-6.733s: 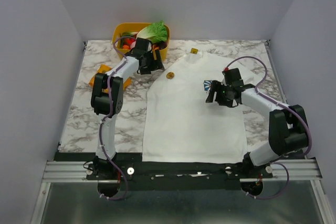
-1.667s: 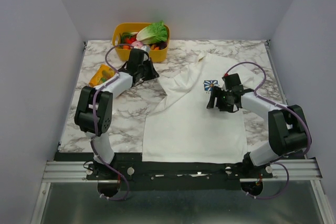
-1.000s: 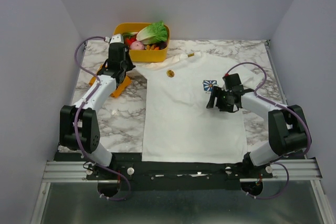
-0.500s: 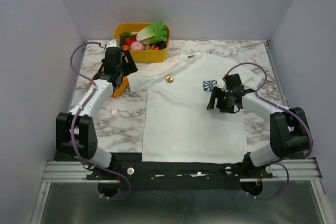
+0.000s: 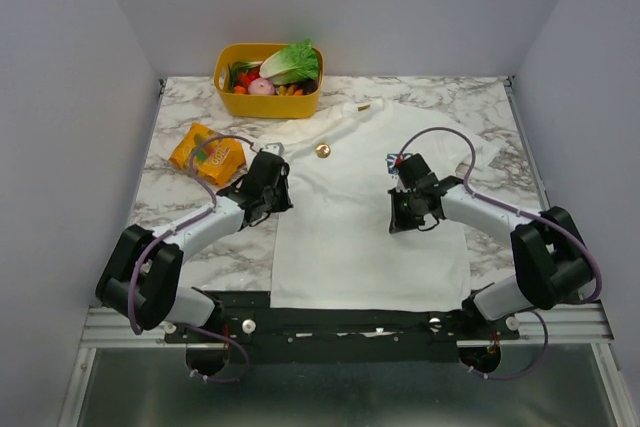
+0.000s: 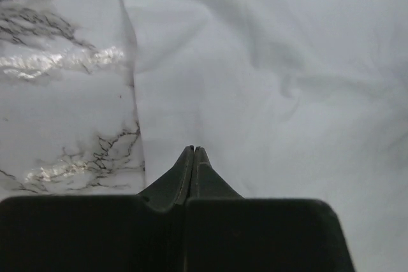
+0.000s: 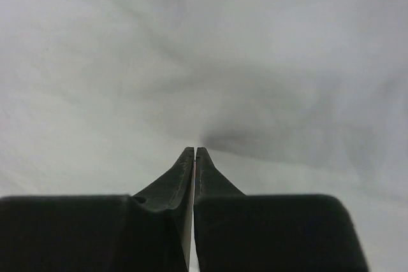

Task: Pin the brooch onto the clothing

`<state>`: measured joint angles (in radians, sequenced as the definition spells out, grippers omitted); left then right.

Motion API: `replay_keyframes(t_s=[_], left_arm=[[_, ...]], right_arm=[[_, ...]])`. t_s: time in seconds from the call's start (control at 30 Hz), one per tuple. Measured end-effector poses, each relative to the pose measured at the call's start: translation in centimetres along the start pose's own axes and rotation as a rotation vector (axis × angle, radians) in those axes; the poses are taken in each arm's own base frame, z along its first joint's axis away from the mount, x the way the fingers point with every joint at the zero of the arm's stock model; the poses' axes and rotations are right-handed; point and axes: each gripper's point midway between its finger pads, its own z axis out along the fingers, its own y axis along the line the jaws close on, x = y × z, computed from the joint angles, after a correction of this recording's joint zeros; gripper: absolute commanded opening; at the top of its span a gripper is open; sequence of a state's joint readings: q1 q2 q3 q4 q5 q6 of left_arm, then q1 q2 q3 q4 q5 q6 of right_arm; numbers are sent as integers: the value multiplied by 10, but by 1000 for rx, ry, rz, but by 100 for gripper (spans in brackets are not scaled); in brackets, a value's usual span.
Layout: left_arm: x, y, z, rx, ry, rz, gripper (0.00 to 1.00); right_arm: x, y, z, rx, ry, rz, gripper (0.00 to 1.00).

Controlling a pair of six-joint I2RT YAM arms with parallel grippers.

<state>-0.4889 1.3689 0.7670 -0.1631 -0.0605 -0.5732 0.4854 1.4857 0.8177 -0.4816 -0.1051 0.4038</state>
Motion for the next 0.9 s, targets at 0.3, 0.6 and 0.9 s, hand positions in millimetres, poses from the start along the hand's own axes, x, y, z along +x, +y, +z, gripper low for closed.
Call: replay_keyframes(t_s=[0.3,0.6,0.9], left_arm=[[85,-3,10,15,177,28,0],[89,-6,9,27,152,-26,0],[101,2,-5,10,166,-54,0]], right_arm=[[40,8,5,49,77,-39,5],[43,12,5,62,50,-28,2],[56,17,1,52,55,-13,0]])
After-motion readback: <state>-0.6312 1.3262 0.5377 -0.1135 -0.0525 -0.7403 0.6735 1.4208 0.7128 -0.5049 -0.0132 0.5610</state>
